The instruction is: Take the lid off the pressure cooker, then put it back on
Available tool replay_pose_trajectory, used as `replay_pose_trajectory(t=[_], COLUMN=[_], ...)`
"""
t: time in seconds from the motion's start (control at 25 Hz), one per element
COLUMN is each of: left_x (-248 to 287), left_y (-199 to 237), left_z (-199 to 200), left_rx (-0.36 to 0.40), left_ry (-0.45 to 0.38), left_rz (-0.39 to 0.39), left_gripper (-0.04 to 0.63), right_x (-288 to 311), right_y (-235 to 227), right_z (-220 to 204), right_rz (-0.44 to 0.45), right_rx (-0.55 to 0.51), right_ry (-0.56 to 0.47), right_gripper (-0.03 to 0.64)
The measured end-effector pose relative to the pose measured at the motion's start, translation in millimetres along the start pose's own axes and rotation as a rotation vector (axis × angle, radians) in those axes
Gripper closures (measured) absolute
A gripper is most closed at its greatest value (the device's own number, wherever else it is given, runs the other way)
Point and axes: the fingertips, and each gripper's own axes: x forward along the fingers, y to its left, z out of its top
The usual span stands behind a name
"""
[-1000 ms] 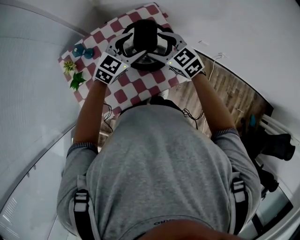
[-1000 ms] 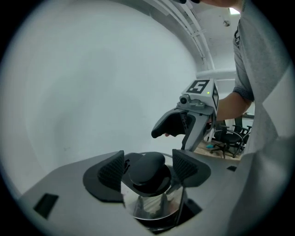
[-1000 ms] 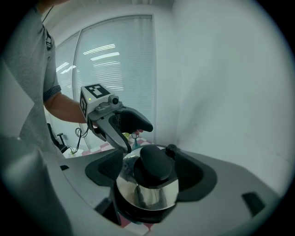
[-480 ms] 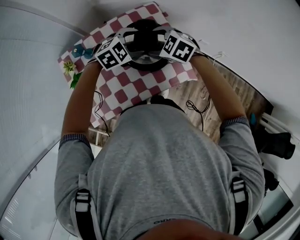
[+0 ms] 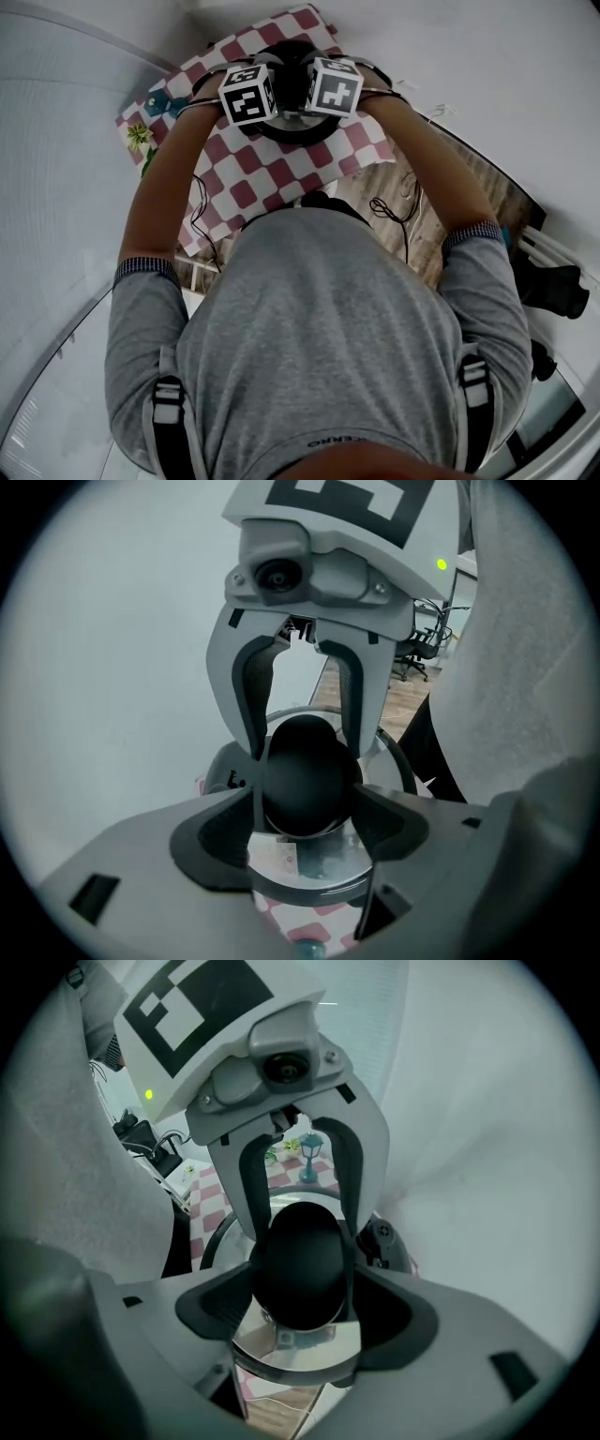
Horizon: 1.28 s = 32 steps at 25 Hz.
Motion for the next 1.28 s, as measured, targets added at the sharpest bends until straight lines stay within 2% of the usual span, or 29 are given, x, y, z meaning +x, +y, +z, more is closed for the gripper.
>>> replay_pose_trajectory(t=[0.24,0.52,0.6,1.08,1.28], left_x=[6,8,7,-9,-25], left_y=[-1,-6,-6,-4,-4], left_z=[-3,0,2,6,8], left_rx=[-0.013,-0.009,-0.016,-0.024,-0.026], left_ry=[0.025,0.066,0.059,0.044,0.034], left_rz=[-0.040,-0.129,-0.143,-0.113,-0.078], left_gripper=[0.250,0.270,0.295,0.296,0.296], right_x=[12,9,8,-5,-18], right_y=[-1,1,2,3,7], right_z=[-3,-4,-4,7,19], right_rz=[0.029,0.073,0.077,0.073,0.067], right_rx=[-0.017,-0.005,-0.005,-0.018,-0.039], right_ry=[0.054,0.046,0.044,0.048,0.040], right_gripper=[0.288,0.322,0.324,0.327,0.327])
